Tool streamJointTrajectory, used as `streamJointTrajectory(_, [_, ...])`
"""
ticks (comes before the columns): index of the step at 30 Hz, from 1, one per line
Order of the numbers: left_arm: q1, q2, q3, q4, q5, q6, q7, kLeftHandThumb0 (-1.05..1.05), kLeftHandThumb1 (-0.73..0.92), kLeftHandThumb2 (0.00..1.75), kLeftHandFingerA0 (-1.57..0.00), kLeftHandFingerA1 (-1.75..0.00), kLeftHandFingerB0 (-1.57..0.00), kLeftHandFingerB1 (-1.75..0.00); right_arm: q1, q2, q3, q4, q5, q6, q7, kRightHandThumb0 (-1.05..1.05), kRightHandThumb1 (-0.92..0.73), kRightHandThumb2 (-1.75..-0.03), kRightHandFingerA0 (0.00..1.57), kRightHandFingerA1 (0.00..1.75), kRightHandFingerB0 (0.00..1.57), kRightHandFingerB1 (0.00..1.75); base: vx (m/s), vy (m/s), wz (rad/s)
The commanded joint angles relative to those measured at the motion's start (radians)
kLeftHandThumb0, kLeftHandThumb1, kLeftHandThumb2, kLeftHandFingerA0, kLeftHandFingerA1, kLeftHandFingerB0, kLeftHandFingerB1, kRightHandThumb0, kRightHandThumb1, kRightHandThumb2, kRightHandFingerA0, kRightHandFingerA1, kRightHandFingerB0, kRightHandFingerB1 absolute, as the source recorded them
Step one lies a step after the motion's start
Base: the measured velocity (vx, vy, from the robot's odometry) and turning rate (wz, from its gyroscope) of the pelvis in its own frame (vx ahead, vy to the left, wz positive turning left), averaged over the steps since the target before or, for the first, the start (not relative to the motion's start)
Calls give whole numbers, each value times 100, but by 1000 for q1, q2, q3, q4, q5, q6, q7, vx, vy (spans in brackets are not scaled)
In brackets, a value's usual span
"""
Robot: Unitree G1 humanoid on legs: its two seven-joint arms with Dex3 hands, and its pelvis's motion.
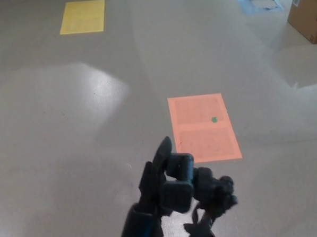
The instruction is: A phone stand is kept on the floor and the robot uses both its hands to grab it and uses its left hand to extend the phone stand by pulling it upwards
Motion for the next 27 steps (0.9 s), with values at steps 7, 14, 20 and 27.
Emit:
streamJointTrajectory(7, [37, 33, -30, 55, 22, -14, -18, -76, 60, 95, -23, -47, -6, -34, 40, 53, -96, 34, 80, -98, -19, -47, -86, -67, 102, 175, 77, 163, 0, 0, 0])
streamJointTrajectory(14, [22, 23, -30, 60, 13, -2, -21, -76, 60, 94, -21, -46, -6, -33, 47, 55, -122, 38, 86, -114, -1, -44, -85, -65, 107, 175, 83, 175, 0, 0, 0])
streamJointTrajectory(20, [21, 28, -30, 38, 21, 6, -23, -73, 75, 64, -28, -31, -10, -25, 44, 58, -124, 42, 71, -77, -21, -43, -87, -66, 90, 175, 70, 150, 0, 0, 0])
streamJointTrajectory(27, [12, 11, -29, 9, 26, -52, -8, -67, 71, 62, -32, -33, -15, -28, 61, 69, -118, 33, 68, -100, -47, -47, -85, -67, 122, 175, 87, 175, 0, 0, 0])
